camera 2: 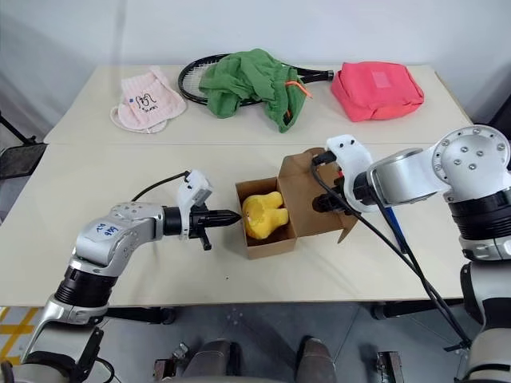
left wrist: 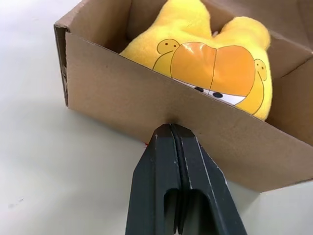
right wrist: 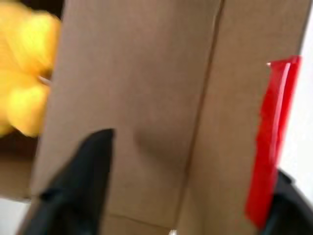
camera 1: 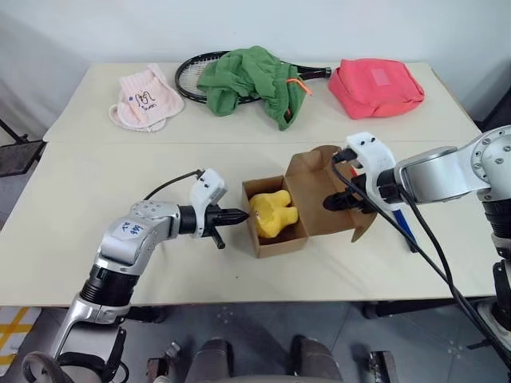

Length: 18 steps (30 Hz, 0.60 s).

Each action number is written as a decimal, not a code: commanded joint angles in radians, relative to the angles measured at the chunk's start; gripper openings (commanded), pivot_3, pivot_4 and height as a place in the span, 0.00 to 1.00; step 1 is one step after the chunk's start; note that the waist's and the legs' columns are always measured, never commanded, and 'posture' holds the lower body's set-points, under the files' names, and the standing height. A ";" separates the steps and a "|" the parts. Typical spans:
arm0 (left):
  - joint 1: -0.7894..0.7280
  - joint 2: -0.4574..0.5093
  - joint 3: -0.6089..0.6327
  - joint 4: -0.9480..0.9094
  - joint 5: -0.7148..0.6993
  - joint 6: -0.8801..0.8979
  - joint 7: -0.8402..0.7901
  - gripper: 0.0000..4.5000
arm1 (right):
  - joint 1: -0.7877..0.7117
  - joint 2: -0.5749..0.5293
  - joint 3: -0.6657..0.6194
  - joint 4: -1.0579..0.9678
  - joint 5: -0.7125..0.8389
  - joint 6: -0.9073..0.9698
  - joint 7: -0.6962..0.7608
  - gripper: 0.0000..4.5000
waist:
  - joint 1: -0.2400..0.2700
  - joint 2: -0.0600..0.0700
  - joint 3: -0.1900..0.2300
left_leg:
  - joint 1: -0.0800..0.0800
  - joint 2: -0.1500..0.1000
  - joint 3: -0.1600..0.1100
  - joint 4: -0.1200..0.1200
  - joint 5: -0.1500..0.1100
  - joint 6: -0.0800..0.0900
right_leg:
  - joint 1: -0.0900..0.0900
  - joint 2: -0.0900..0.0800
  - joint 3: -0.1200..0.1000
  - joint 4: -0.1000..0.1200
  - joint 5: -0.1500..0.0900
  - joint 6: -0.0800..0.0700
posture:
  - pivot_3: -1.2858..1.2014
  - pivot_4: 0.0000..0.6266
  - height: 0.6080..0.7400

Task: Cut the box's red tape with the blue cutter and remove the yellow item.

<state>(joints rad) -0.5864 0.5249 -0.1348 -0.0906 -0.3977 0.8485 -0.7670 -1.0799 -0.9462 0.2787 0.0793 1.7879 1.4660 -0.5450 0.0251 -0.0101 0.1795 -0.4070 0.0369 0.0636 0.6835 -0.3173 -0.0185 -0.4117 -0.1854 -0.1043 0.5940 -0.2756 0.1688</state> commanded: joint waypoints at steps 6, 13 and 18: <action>0.035 0.079 0.083 0.025 -0.023 -0.077 -0.091 0.40 | 0.176 -0.215 -0.355 -0.236 -0.266 -0.114 0.568 1.00 | 0.002 0.000 0.000 | 0.000 0.000 0.000 -0.002 0.000 0.000 | 0.000 0.000 0.000 -0.002 0.000 0.000 | 0.52 0.24 1.00; 0.060 0.282 0.208 0.035 -0.111 -0.121 -0.297 0.88 | 0.619 -0.245 -0.736 -0.376 -0.576 -0.482 1.187 1.00 | -0.001 0.000 0.000 | 0.001 0.000 0.002 -0.001 0.000 0.000 | 0.000 0.000 0.001 -0.001 0.000 0.000 | 0.52 0.24 1.00; 0.063 0.453 0.227 0.078 -0.123 -0.118 -0.459 0.99 | 0.858 -0.150 -0.794 -0.474 -0.816 -0.831 1.582 1.00 | 0.000 0.000 0.000 | 0.002 0.001 0.002 -0.001 0.000 0.000 | 0.001 0.000 0.001 -0.001 0.000 0.000 | 0.52 0.24 1.00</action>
<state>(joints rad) -0.5253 0.9388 0.0758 -0.0184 -0.5121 0.7408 -1.1710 -0.2650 -1.1173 -0.4960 -0.3279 1.0840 0.7954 0.8992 0.0252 -0.0104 0.1796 -0.4045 0.0374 0.0657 0.6825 -0.3178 -0.0186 -0.4104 -0.1851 -0.1034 0.5933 -0.2753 0.1692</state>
